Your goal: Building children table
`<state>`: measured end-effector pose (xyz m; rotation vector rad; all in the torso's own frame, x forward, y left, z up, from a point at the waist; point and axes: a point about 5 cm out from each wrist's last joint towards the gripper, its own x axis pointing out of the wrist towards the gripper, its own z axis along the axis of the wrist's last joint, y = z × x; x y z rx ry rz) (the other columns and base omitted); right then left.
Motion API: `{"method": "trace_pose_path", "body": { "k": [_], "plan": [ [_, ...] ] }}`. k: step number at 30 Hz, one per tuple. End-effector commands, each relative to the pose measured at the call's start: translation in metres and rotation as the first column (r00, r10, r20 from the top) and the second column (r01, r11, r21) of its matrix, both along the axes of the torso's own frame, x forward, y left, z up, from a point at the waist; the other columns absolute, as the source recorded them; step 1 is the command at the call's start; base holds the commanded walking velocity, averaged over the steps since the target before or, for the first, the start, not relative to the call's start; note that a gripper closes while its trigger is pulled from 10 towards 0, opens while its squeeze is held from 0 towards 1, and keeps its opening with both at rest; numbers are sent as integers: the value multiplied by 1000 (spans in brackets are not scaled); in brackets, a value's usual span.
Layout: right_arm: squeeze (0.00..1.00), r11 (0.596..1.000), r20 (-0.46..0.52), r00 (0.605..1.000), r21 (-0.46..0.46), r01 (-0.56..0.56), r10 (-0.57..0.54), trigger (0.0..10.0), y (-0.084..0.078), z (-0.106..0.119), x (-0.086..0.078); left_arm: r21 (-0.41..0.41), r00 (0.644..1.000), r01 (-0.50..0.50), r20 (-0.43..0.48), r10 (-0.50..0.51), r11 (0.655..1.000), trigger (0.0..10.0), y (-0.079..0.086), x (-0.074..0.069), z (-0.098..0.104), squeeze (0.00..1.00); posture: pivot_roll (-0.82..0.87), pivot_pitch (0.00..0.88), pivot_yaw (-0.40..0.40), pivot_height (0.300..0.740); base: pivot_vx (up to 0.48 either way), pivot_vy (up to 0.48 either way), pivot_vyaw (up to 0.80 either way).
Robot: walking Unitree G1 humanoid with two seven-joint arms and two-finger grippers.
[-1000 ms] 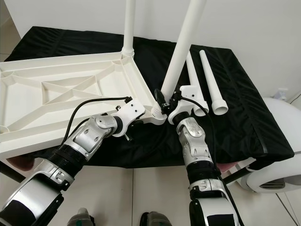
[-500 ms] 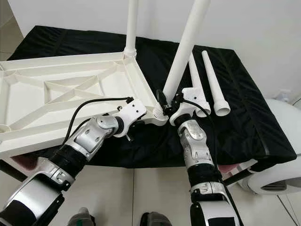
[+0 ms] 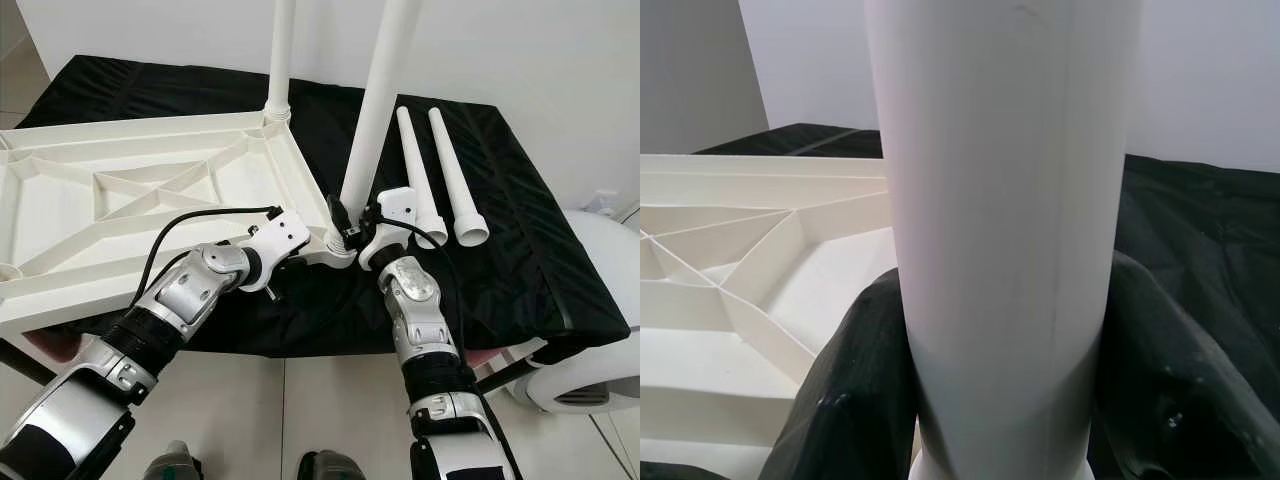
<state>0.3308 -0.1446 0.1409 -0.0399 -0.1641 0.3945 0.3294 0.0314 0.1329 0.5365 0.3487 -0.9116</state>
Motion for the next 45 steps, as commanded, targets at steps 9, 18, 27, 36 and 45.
{"method": "trace_pose_path", "body": {
  "k": [9,18,27,36,45],
  "plan": [
    [0,997,-236,968,-13,81,-82,10000,-25,-52,-15,-4,999,37,39,-37,999,10000,-3,0,12,0,33,39,-80,740,0,0,0],
    [0,988,-263,956,50,145,-127,10000,-33,-58,-17,-2,998,43,39,-43,999,10000,-3,0,12,0,32,42,-73,740,0,0,0],
    [0,992,-244,963,25,127,-117,10000,-28,-56,-19,-1,998,45,39,-45,999,10000,-3,-1,12,0,33,44,-72,740,0,0,0],
    [0,983,-267,948,3,181,-174,10000,-22,-56,-13,-3,998,50,38,-50,999,10000,-3,-3,13,0,37,46,-74,740,0,0,0],
    [0,974,-259,942,16,226,-214,10000,-7,-51,-6,-3,998,51,38,-51,999,10000,-3,-4,13,0,44,47,-77,740,0,0,0]
  ]
}}
